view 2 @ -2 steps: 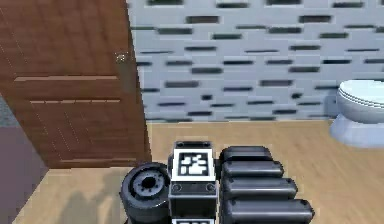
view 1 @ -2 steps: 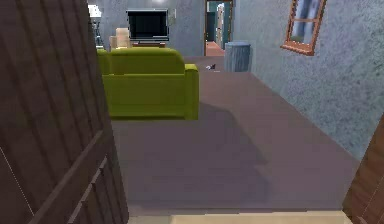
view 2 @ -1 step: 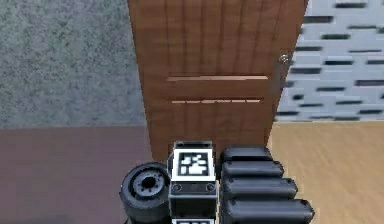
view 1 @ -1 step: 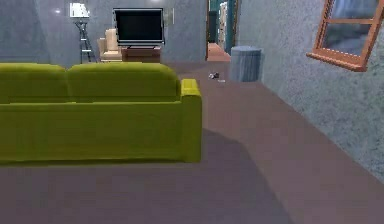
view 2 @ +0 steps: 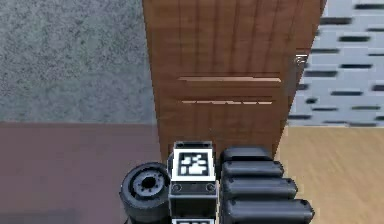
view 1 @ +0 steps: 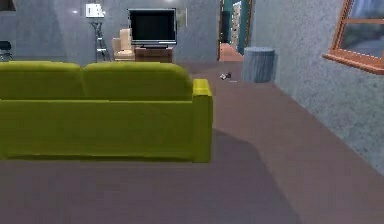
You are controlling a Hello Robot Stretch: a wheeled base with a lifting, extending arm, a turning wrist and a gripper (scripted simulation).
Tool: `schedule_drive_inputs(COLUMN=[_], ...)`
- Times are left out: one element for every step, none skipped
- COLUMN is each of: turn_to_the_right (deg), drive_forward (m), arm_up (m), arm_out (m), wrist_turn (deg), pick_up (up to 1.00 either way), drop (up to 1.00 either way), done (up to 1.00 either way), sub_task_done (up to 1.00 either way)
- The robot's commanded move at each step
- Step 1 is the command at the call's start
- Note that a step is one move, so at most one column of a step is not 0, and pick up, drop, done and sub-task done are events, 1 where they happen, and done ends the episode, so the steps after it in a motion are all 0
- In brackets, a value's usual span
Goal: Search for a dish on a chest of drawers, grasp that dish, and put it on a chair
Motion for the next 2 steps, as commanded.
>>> schedule_drive_inputs(turn_to_the_right=[0.0, -27.0], drive_forward=[0.45, 0.00], arm_up=[0.00, 0.00], arm_out=[0.00, 0.00], wrist_turn=[0.0, 0.0], pick_up=[0.00, 0.00], drop=[0.00, 0.00], done=[0.00, 0.00], sub_task_done=[0.00, 0.00])
